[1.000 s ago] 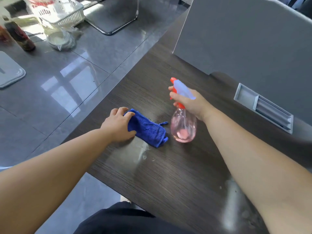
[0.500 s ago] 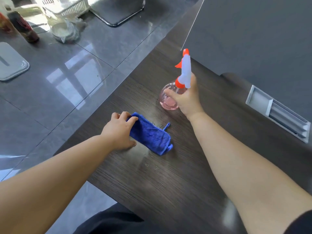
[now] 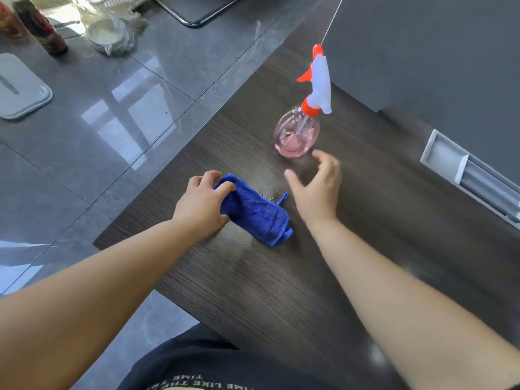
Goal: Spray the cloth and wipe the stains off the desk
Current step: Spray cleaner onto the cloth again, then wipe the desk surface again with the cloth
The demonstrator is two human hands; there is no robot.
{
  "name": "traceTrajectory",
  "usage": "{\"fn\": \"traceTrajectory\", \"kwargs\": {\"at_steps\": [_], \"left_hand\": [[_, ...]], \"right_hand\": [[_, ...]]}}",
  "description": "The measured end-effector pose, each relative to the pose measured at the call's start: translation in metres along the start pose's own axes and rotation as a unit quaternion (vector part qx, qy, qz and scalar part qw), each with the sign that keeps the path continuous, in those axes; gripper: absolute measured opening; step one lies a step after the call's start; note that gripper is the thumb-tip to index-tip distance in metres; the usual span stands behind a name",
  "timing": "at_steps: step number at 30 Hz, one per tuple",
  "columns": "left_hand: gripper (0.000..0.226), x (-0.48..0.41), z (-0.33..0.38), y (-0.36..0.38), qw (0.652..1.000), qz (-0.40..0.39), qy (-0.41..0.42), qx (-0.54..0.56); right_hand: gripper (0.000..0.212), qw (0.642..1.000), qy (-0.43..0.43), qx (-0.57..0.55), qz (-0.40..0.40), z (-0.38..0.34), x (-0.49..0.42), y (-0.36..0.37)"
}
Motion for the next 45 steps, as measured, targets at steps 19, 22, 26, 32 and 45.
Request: {"fn": "traceTrajectory", "kwargs": {"at_steps": [19,22,26,32,45], "left_hand": [[0.029,0.017,0.000,-0.003,0.997,-0.056,0.033,0.043],[0.039,0.026,-0.007,-0.007,0.998,0.012,-0.021,0.066],[0.043,0.047,-0.026,-0.003,0.996,0.046,-0.054,0.053],[0.048,0.061,-0.045,0.014,0.995,0.051,-0.062,0.054],[0.049,0.062,-0.049,0.014,0.993,0.052,-0.062,0.086]], "right_hand": [[0.028,0.964,0.011,0.149,-0.221,0.019,0.074,-0.002],[0.046,0.941,-0.206,0.181,-0.198,-0.006,0.096,0.012],[0.048,0.824,-0.418,0.251,-0.288,-0.008,0.131,0.048],[0.028,0.827,-0.466,0.204,-0.238,-0.006,0.111,0.036],[0.046,0.942,-0.119,0.286,-0.127,0.009,0.044,0.050]]}}
Point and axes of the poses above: each hand's wrist, its own x-axis away from the middle knuckle, its own y-axis out of the palm, z = x × y, the point moved 6 cm from there along -x, towards the middle knuckle, and after that the axes turned 4 degrees about y, right-handed, at the moved point
